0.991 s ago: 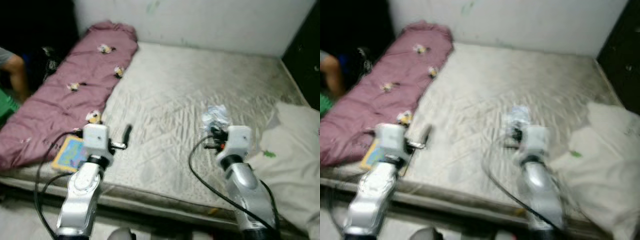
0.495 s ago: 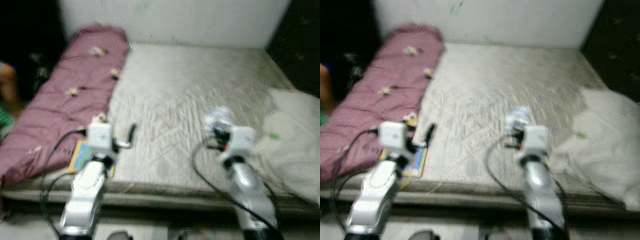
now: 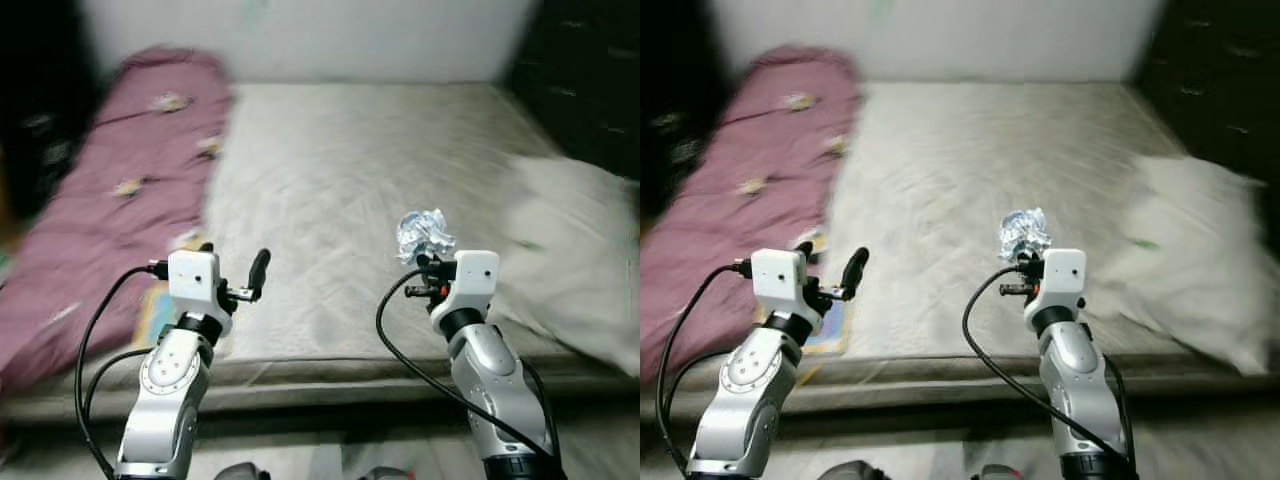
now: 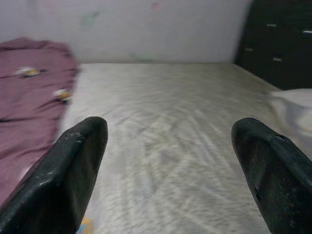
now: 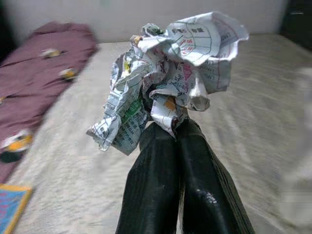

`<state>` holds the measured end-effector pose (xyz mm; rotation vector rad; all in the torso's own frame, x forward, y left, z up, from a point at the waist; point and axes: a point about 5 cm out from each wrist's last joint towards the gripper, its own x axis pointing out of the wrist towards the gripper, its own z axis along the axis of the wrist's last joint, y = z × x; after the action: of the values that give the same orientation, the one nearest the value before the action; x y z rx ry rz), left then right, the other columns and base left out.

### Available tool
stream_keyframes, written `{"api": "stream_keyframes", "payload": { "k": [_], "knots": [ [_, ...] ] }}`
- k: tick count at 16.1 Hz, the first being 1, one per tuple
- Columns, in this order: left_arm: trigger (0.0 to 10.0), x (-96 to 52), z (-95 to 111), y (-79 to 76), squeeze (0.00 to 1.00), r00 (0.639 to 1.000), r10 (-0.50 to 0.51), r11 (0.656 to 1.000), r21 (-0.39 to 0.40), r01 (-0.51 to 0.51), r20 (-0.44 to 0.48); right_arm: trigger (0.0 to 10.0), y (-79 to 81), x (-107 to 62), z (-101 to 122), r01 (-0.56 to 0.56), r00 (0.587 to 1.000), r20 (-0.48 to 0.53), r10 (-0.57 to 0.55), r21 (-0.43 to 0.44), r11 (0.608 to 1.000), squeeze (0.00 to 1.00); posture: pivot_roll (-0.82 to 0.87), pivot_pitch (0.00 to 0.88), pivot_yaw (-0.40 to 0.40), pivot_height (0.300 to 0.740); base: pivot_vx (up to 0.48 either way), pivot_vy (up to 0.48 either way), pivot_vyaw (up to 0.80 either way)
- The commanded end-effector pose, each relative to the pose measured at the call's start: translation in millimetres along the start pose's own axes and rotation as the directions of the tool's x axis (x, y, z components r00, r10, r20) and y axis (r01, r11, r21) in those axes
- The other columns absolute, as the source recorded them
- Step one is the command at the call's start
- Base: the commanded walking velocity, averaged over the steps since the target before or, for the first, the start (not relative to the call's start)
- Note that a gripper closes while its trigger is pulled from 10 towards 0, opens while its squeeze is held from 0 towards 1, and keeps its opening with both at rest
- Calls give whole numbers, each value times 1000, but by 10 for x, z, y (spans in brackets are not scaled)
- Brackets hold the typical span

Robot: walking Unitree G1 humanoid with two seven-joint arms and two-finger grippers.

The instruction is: Clean up the room

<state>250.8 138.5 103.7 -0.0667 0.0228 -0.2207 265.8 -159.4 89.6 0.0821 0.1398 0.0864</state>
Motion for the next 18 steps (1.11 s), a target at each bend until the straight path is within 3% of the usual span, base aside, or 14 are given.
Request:
{"api": "stream_keyframes", "payload": {
  "k": [1, 5, 9, 18],
  "knots": [
    [10000, 20, 59, -47, 0, 999, -27, 1000, 4, 27, 18, 10000, -29, -1, 23, 9, 1000, 5, -9, 3, 1000, 0, 1, 0, -11, 740, 319, 0, 0],
    [10000, 20, 57, -44, 0, 1000, -27, 1000, 12, 27, 15, 10000, -39, -3, 12, 12, 1000, 2, -12, 3, 1000, 0, 5, 0, -13, 740, 296, 0, 0],
    [10000, 28, 48, -2, 0, 1000, 11, 1000, 9, -11, 6, 10000, -28, 13, 7, 9, 1000, 0, -9, 1, 1000, 0, 14, 0, -8, 740, 0, 0, 0],
    [10000, 58, 66, -28, 0, 1000, -2, 1000, -12, 2, 10, 10000, -25, 47, 18, 2, 1000, 3, -2, -7, 1000, 0, 8, 0, -7, 740, 0, 457, -103]
  ]
}}
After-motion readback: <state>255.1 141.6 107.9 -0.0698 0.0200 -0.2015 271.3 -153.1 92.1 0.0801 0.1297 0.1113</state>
